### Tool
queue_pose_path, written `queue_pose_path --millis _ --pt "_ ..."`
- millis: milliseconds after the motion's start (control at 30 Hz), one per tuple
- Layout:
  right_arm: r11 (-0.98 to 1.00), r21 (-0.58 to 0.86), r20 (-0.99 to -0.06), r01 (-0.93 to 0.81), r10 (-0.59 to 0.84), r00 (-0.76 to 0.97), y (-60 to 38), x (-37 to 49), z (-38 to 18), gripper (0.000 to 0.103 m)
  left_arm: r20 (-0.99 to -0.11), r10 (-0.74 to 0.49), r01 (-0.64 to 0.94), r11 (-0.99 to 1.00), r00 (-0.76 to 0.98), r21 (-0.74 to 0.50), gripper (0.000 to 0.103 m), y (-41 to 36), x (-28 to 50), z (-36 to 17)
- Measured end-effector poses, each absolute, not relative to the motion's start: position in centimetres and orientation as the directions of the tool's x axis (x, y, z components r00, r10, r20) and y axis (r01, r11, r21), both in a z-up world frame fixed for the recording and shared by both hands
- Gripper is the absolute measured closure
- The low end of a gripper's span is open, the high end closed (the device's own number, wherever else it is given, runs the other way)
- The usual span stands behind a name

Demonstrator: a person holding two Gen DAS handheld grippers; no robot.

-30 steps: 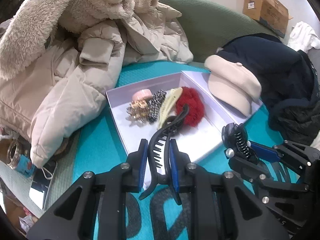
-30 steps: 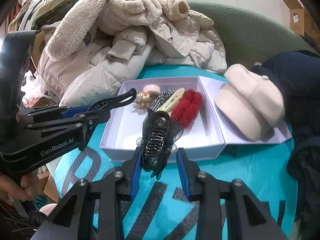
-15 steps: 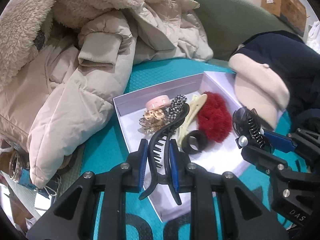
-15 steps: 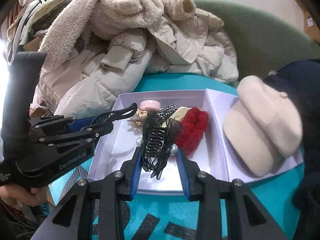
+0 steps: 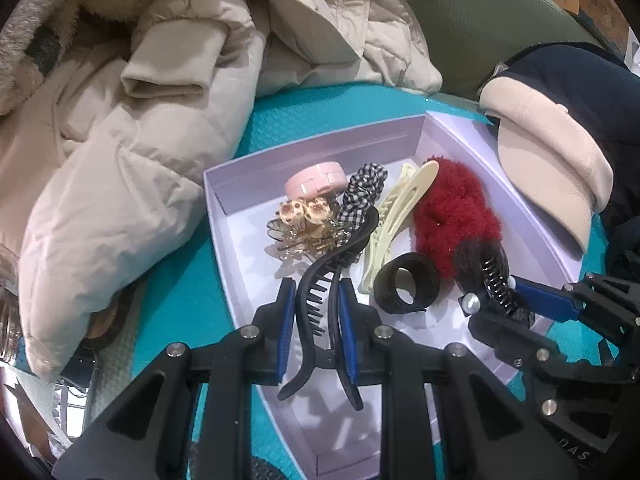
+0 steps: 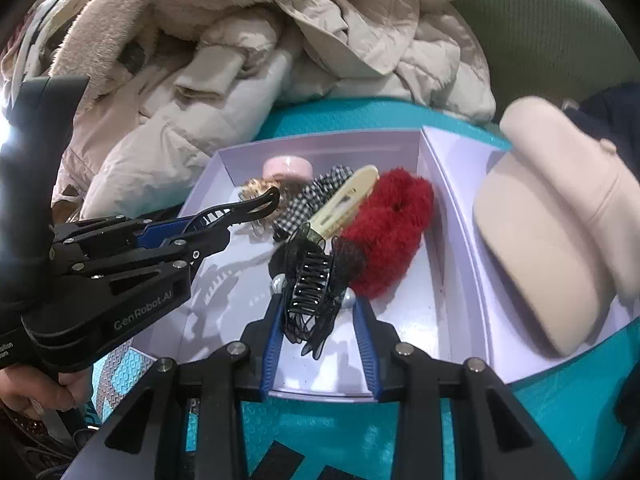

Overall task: Organize objects
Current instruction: 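Carry the bow clip with the right tool while the left tool carries the claw clip into the box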

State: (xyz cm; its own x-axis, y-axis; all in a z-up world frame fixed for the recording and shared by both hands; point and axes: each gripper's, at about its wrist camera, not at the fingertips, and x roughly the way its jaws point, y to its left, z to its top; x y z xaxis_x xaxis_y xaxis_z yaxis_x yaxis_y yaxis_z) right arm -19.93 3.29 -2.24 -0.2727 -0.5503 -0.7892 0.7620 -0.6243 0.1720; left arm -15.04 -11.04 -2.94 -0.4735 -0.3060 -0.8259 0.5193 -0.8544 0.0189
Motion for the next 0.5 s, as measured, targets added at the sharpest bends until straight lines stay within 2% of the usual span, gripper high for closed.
queue_pose_path --millis 500 --pt "-0.654 0.155 -0.813 0.740 -0.510 -0.281 3.0 -20.0 -3.6 0.069 -0.848 -0.279 0.482 -0.876 -0.450 0.032 0.083 -10.3 -15.3 -5.6"
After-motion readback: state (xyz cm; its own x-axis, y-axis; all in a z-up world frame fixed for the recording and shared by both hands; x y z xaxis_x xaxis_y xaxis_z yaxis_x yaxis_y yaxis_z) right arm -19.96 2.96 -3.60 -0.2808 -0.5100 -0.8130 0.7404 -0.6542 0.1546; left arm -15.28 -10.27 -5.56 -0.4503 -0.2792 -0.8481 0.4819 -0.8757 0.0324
